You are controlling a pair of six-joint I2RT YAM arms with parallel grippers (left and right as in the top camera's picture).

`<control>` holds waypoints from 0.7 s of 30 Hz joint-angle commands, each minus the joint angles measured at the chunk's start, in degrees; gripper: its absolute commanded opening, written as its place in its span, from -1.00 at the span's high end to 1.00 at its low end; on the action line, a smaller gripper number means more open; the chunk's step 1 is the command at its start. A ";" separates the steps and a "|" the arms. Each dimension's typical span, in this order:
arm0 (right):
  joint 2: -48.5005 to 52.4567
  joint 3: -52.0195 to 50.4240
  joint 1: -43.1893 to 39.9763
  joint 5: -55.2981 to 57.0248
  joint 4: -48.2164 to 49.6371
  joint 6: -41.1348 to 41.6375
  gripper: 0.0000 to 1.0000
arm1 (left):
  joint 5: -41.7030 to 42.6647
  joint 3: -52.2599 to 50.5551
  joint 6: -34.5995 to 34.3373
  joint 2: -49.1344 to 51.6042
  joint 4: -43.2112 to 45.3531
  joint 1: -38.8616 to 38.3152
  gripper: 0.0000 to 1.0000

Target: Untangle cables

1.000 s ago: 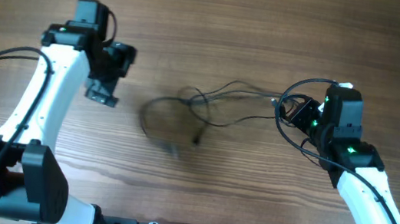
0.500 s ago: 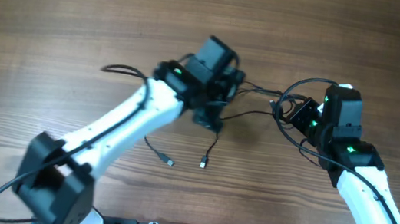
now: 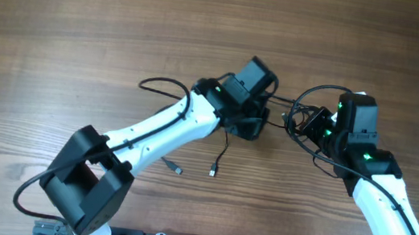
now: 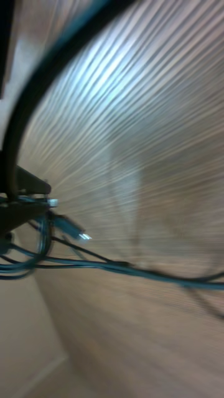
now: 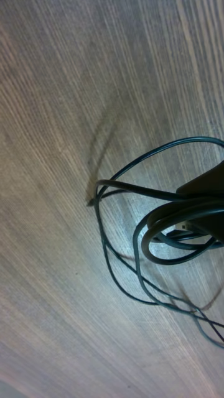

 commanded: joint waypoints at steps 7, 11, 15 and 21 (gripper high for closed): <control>0.31 0.13 -0.09 -0.72 4.28 0.59 0.91 | -0.39 0.37 6.05 0.70 -28.35 20.48 0.92; 0.31 0.13 -0.09 -1.01 3.93 0.57 0.91 | -0.37 0.37 18.14 0.70 -28.28 28.70 0.90; 0.31 0.13 -0.09 -13.40 11.17 -7.69 0.91 | 0.37 0.37 36.50 0.70 -24.81 31.78 -0.72; 0.31 0.13 -0.09 -45.42 25.57 -29.55 0.91 | 25.99 0.37 77.09 0.70 -12.13 31.71 -1.00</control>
